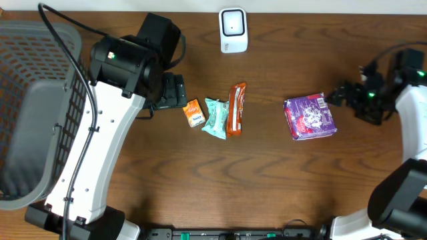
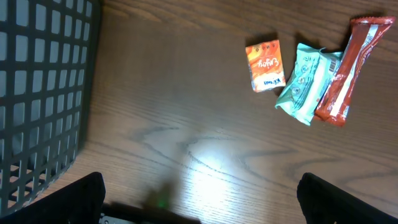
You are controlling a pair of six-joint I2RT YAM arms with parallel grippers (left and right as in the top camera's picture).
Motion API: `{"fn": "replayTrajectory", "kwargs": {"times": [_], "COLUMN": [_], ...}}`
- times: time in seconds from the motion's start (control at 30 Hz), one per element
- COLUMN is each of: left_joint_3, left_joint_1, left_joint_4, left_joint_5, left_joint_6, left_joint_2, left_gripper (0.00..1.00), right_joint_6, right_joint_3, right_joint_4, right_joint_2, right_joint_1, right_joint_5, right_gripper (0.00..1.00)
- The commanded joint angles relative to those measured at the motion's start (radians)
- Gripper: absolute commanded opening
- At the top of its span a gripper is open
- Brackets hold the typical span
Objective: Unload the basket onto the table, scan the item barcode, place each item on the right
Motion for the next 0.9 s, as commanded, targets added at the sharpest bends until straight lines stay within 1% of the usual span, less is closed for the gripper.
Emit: {"fn": "replayTrajectory", "kwargs": {"times": [0.0,0.13,0.33,0.57,0.87], "left_joint_3": [0.008,0.008,0.008,0.008,0.008], "left_joint_1": [0.003,0.003,0.003,0.003,0.003], "left_joint_4": [-0.049,-0.049,-0.049,-0.049,-0.049], "left_joint_5": [-0.002,-0.002,-0.002,-0.002,-0.002], "left_joint_6": [-0.004,-0.004,-0.004,-0.004,-0.004], "left_joint_2": [0.0,0.0,0.0,0.0,0.0], "left_gripper": [0.98,0.98,0.98,0.98,0.98], "right_joint_6": [0.057,0.079,0.079,0.079,0.078], "right_joint_3": [-0.062,-0.14,-0.259,-0.364,-0.38], "right_joint_4": [0.007,0.04,0.082,0.224,0.267], "right_joint_2": [-0.019,-0.019,-0.019,-0.019,-0.019], "right_joint_1": [-0.055,-0.082,-0.079,-0.079,-0.079], "right_joint_5": [-0.031,-0.055,-0.263,-0.262,-0.262], "right_gripper": [0.99,0.99,0.99,0.99,0.99]}}
